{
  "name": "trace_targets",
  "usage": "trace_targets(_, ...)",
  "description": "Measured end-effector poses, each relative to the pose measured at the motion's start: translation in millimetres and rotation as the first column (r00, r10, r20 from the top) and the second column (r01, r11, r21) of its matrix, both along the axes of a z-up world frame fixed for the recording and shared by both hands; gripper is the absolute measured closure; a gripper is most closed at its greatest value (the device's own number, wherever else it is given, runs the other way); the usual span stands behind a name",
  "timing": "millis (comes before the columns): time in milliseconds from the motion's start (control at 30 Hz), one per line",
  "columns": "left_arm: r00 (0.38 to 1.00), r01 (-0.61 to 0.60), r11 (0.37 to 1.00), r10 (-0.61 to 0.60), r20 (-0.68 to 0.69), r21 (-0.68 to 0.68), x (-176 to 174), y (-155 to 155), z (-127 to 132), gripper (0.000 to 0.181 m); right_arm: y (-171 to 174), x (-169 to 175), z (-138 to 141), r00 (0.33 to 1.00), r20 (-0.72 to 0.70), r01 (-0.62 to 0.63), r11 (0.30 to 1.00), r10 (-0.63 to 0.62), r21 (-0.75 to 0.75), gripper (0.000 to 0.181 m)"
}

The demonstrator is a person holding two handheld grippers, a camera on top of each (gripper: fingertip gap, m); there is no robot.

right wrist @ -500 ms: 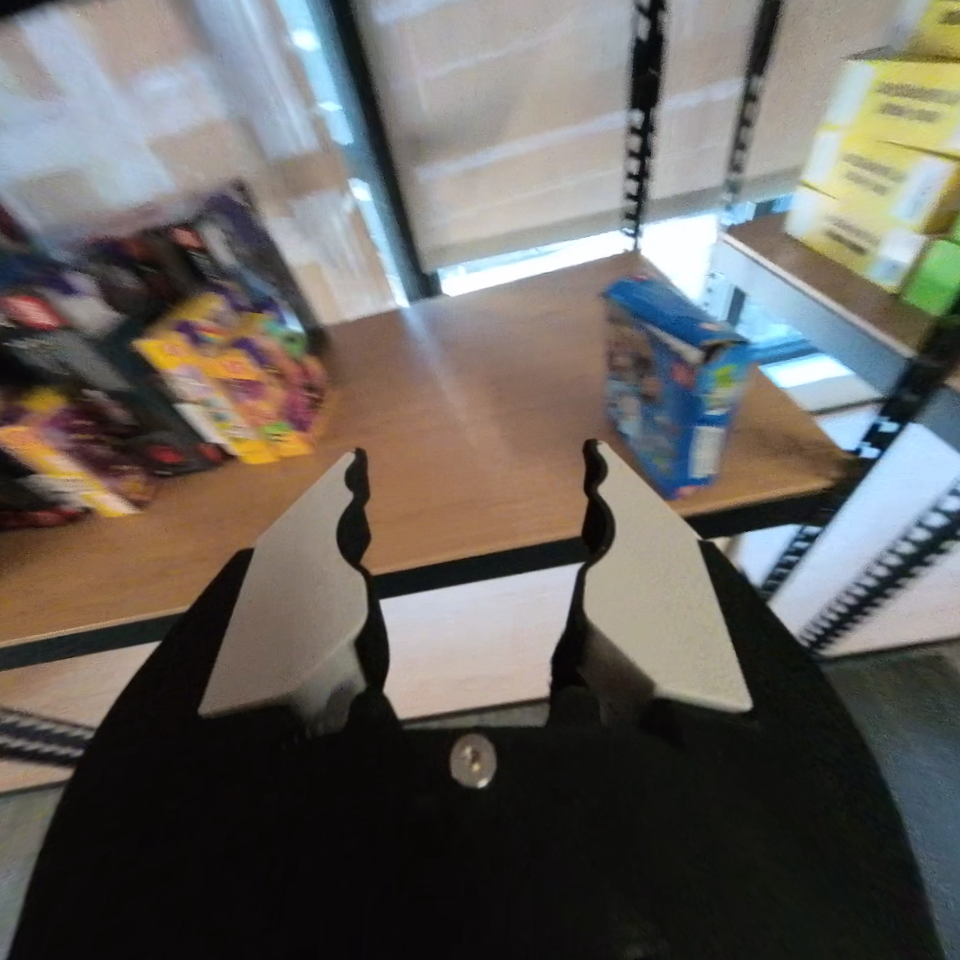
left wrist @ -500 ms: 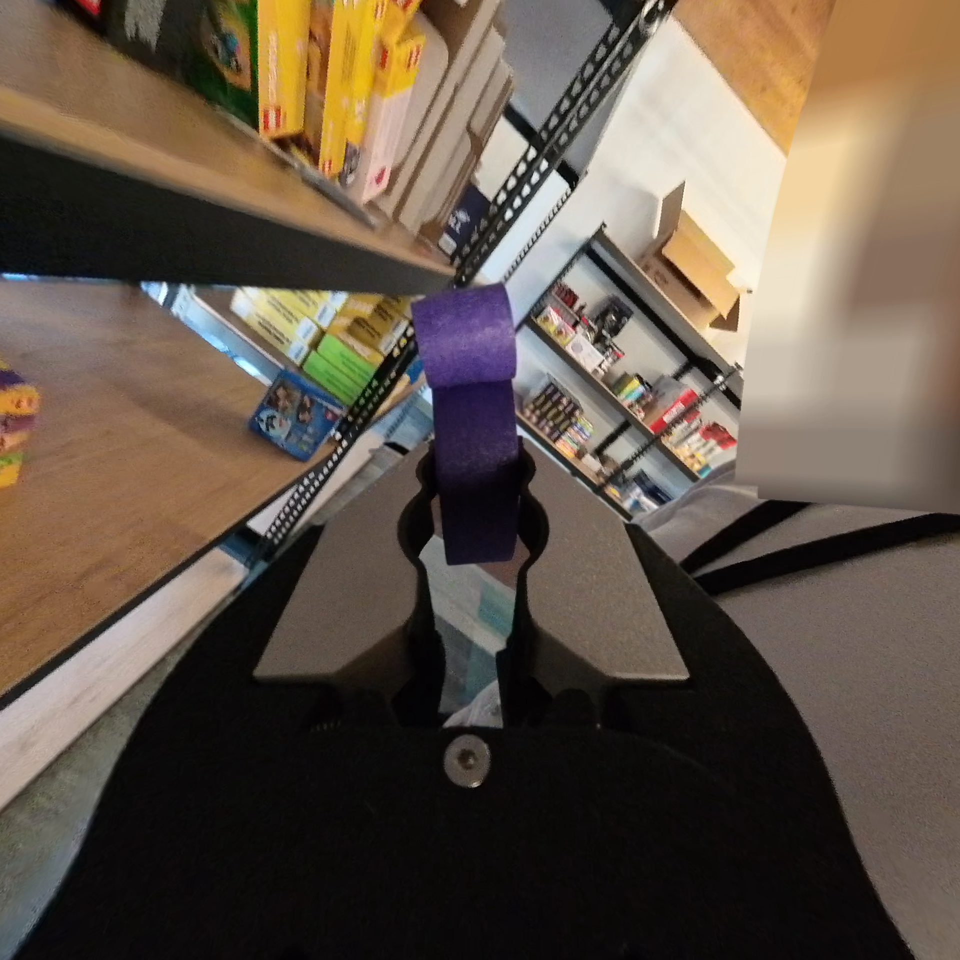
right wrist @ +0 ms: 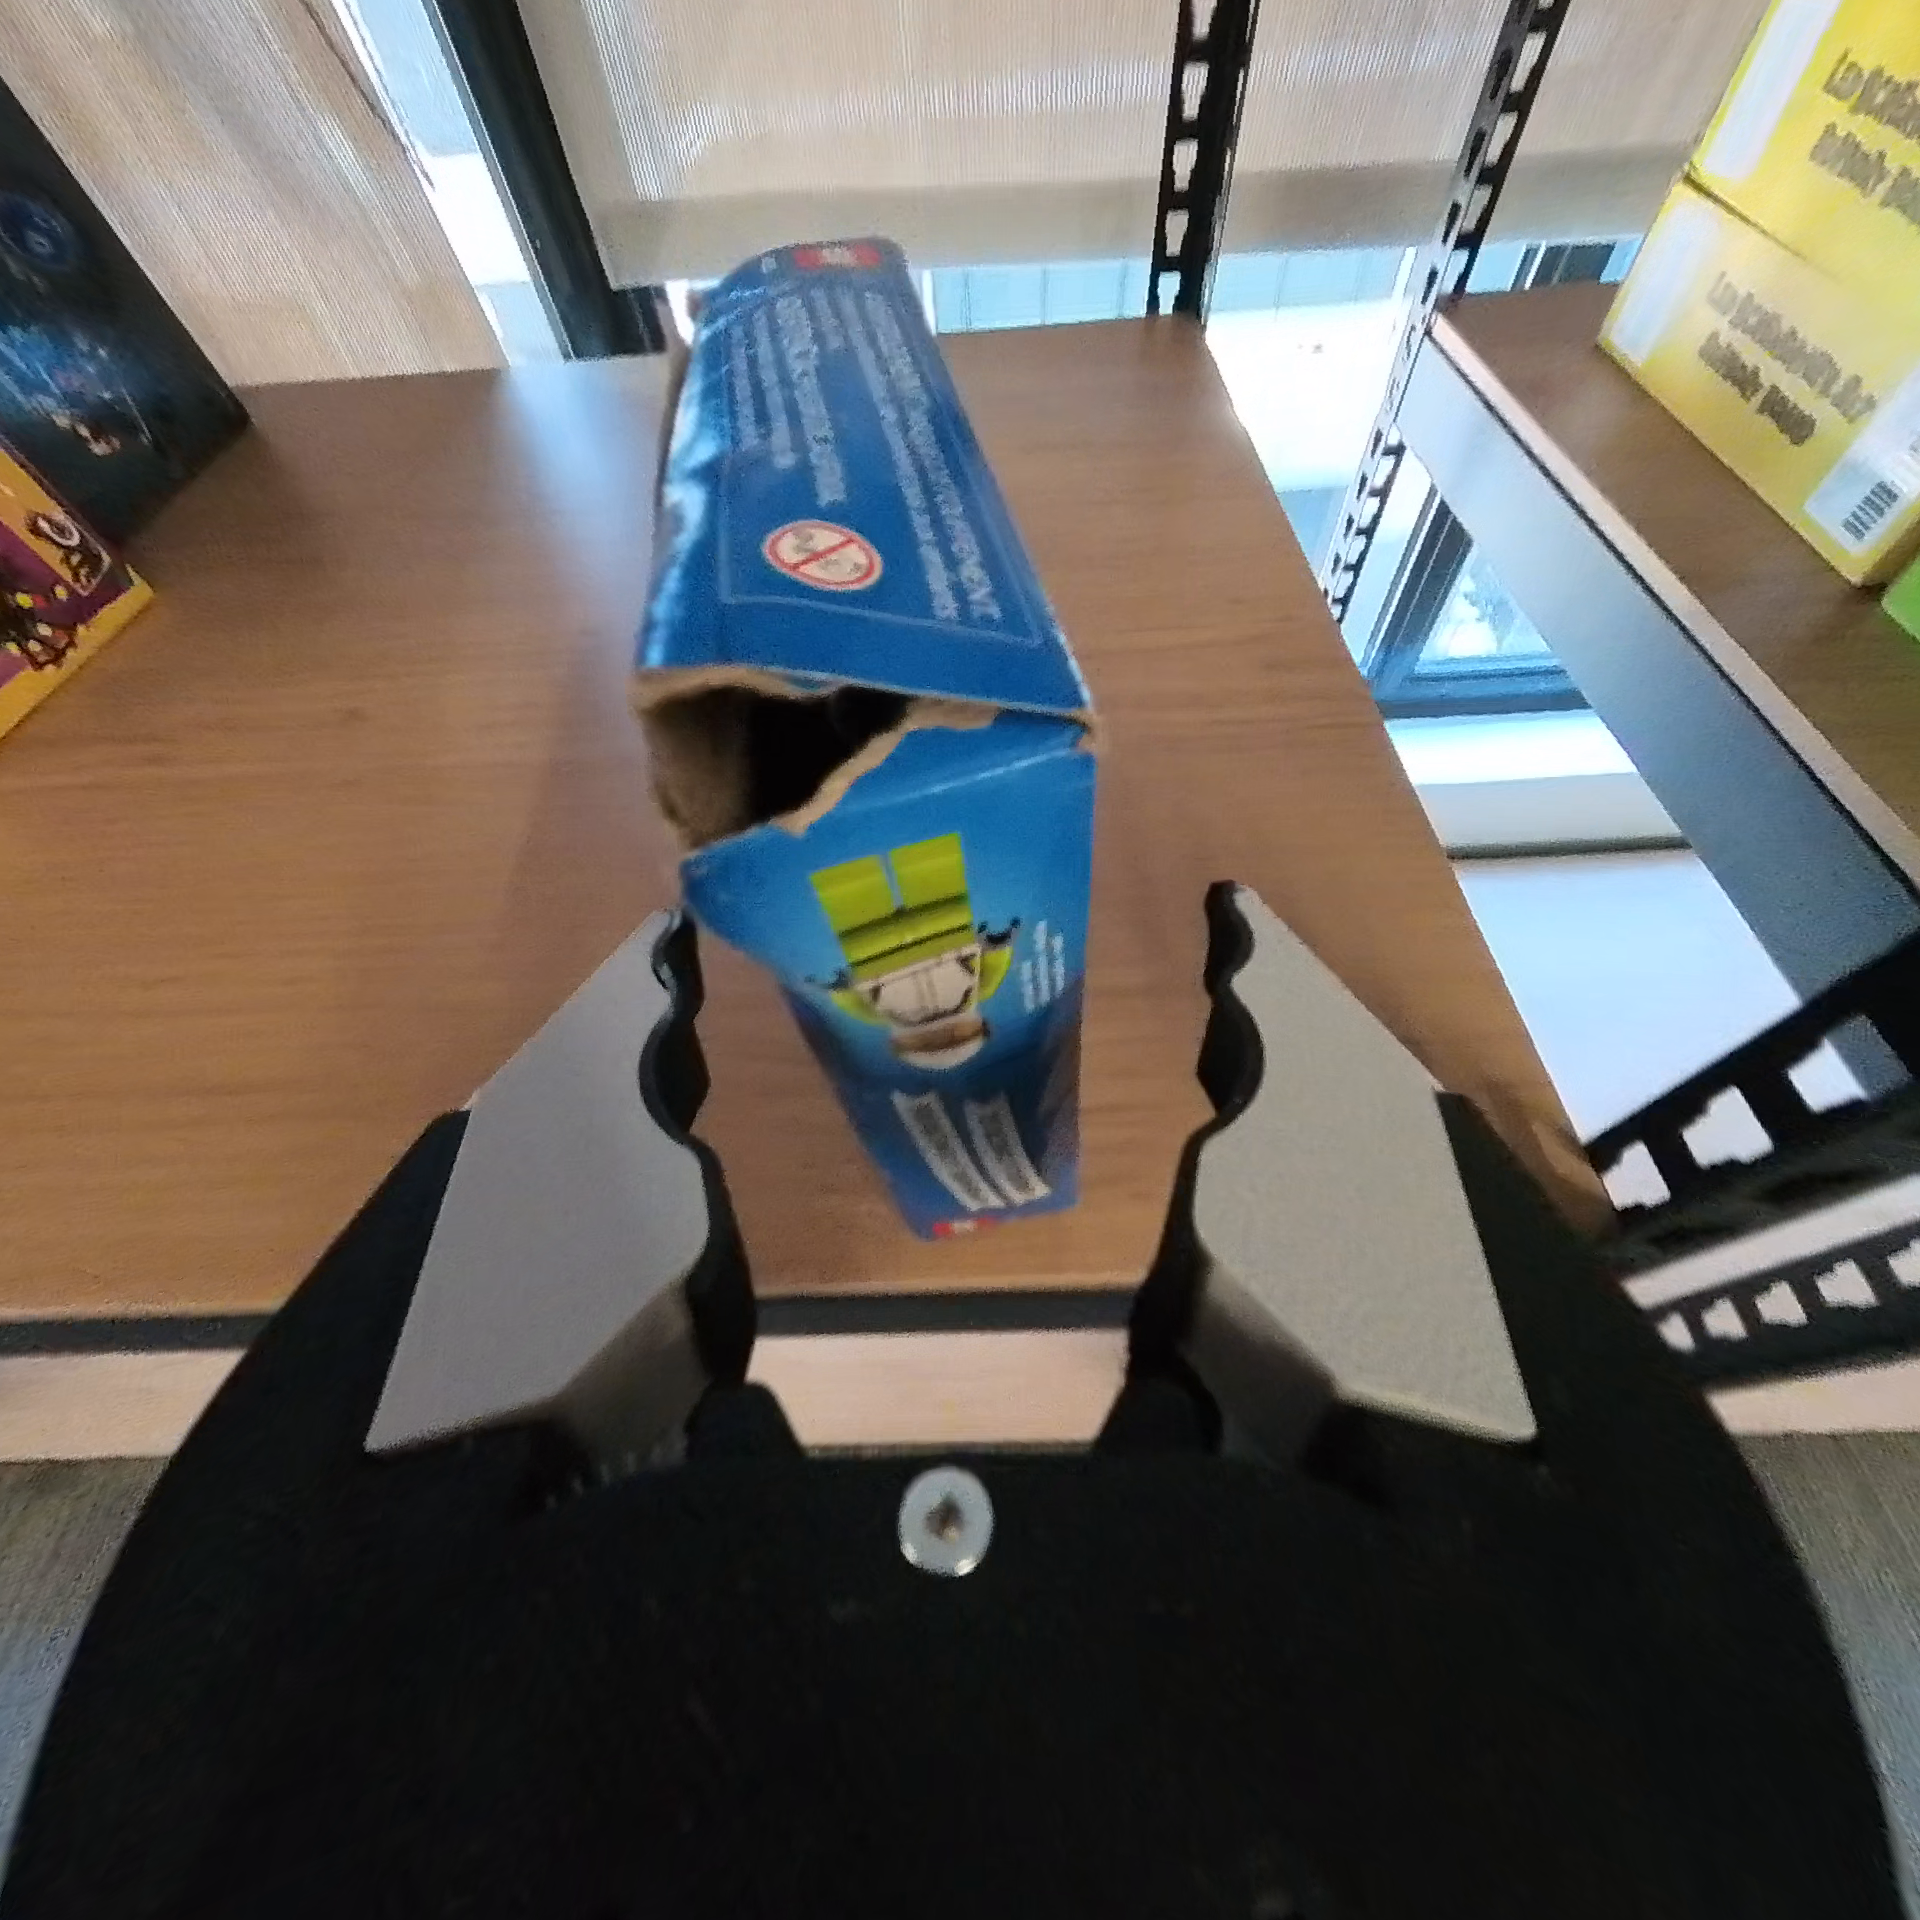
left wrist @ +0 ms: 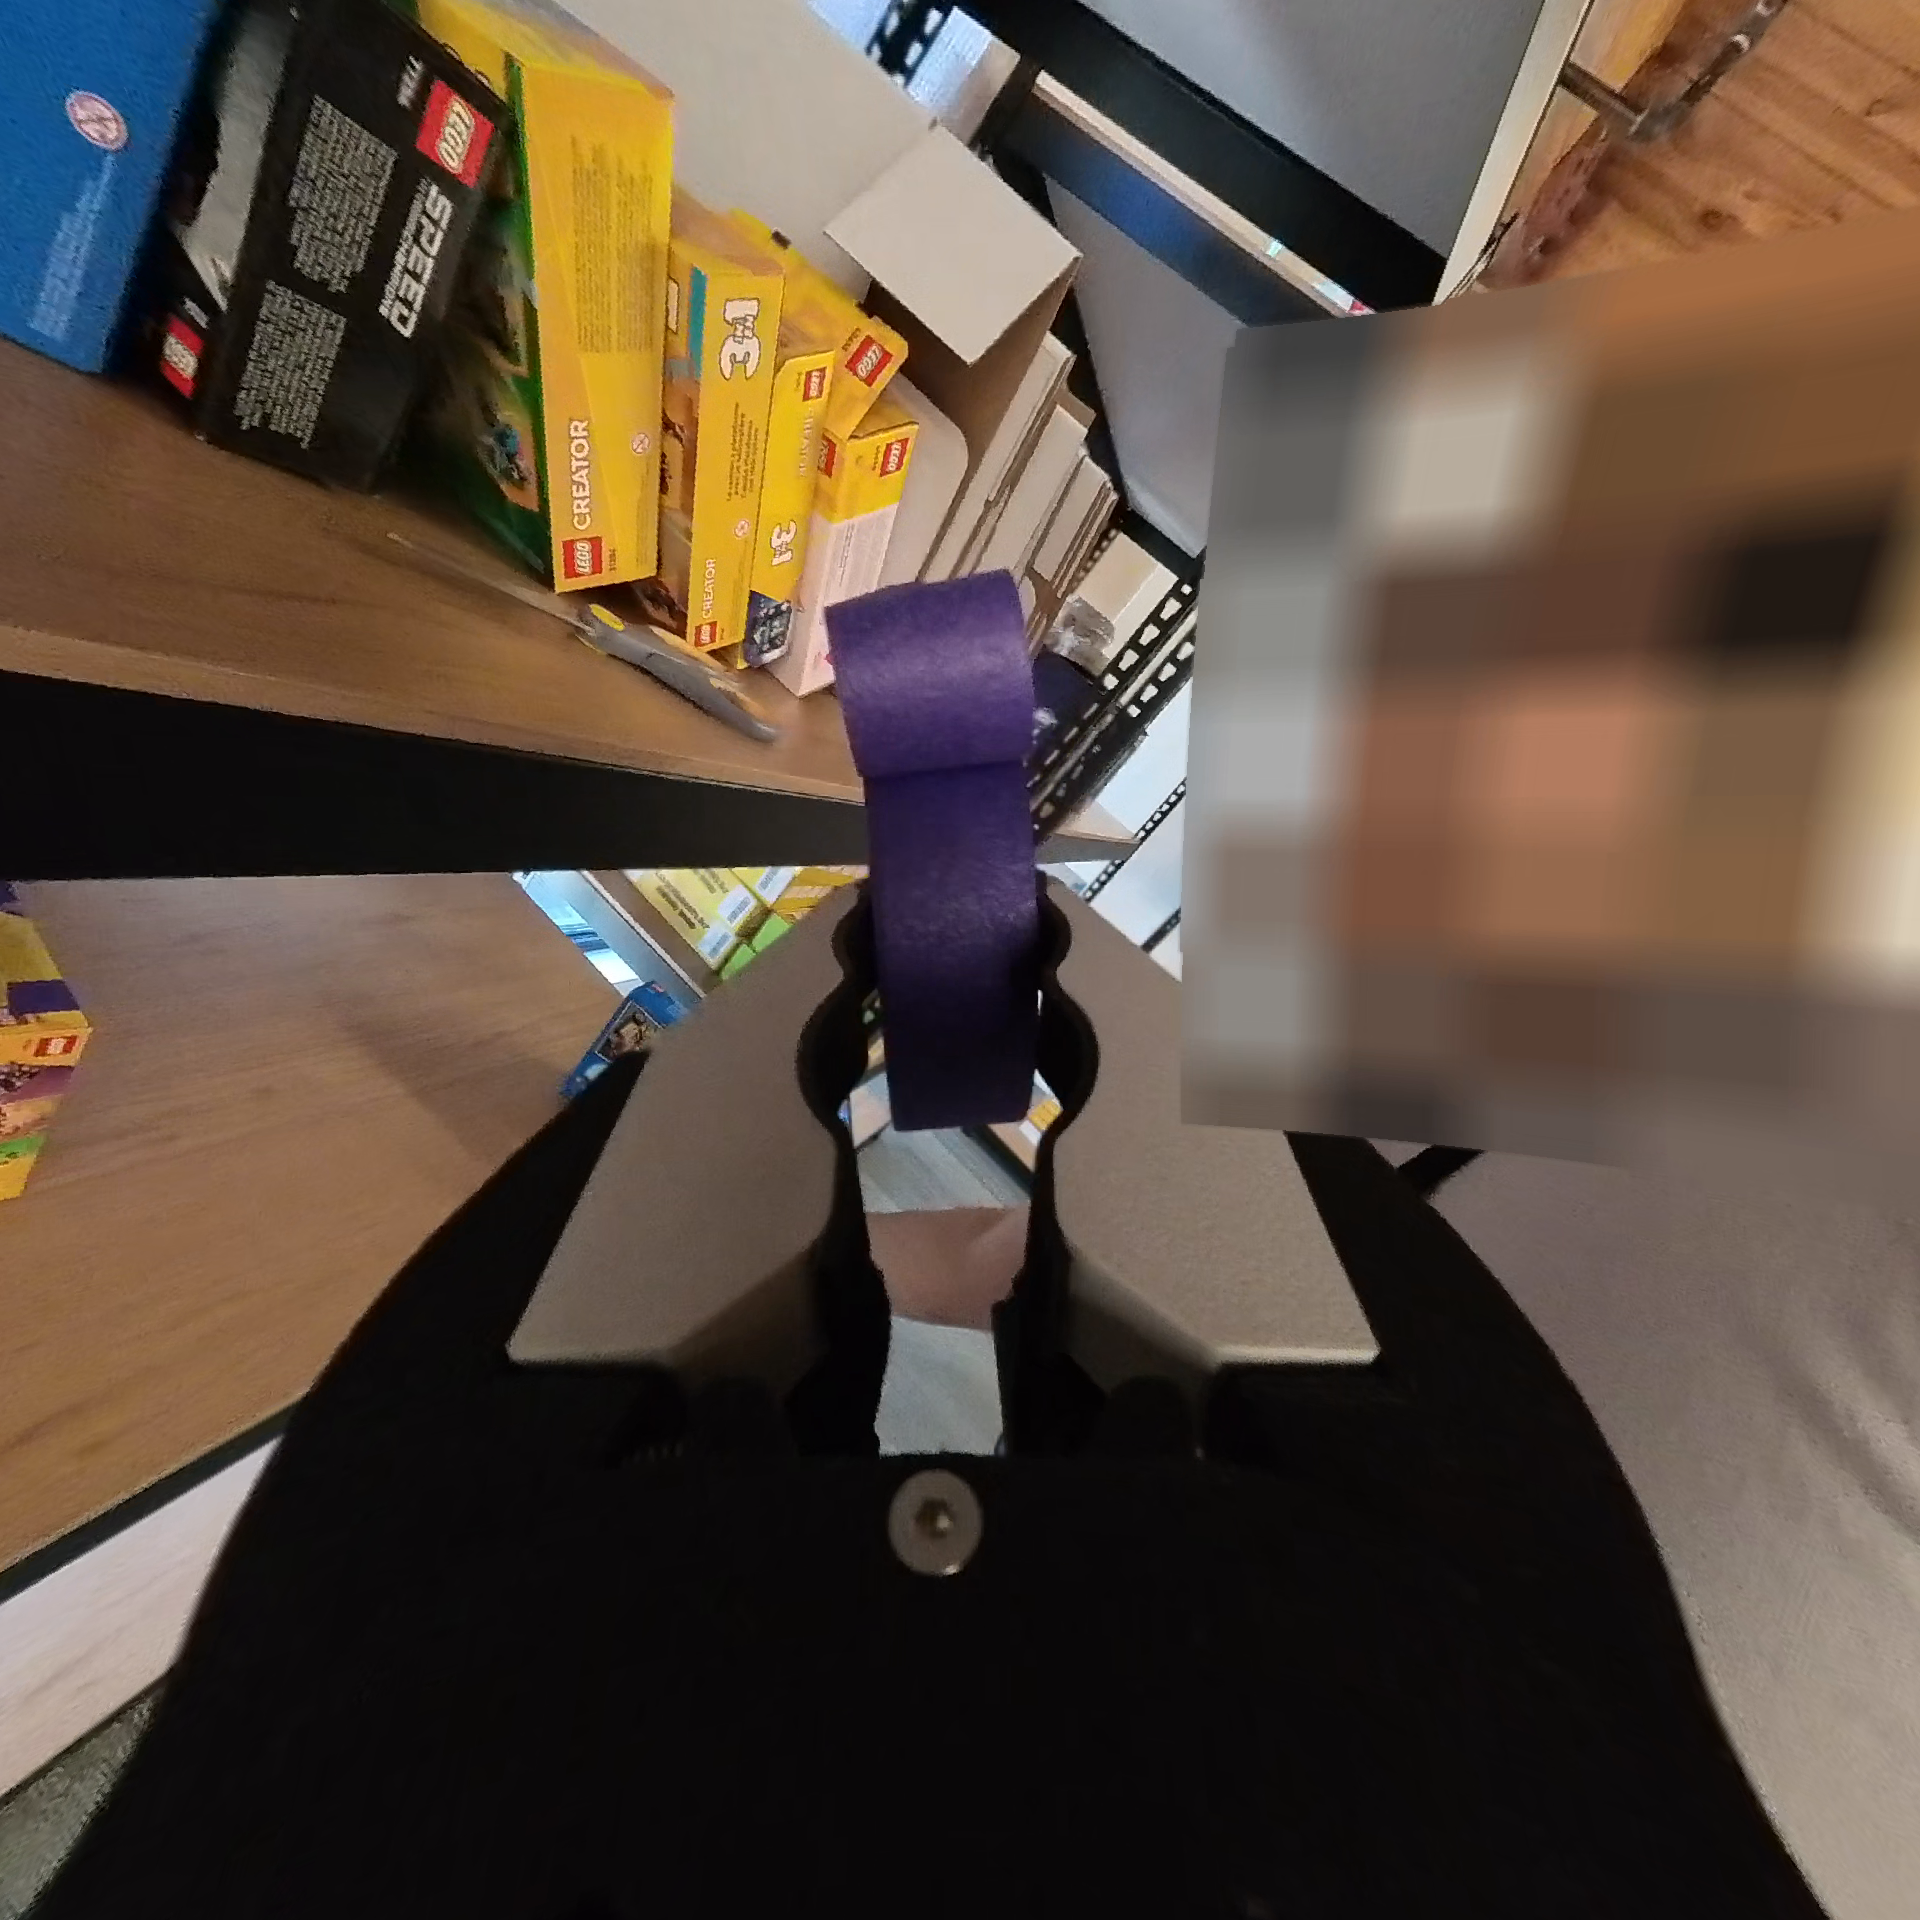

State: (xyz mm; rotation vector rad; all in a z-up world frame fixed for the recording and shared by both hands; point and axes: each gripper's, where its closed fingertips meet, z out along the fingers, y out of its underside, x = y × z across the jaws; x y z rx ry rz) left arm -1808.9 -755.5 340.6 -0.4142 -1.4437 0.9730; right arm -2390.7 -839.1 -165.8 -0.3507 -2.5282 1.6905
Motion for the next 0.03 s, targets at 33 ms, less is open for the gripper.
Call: trace_targets(33, 1.0, -0.006, 1.0, 0.006, 0.004, -0.001, -5.7, 0.5, -0.4, 0.155, -4.4, -2.6, -1.3, 1.0, -0.012, -0.005, 1.0, 0.005, -0.015, 0.084)
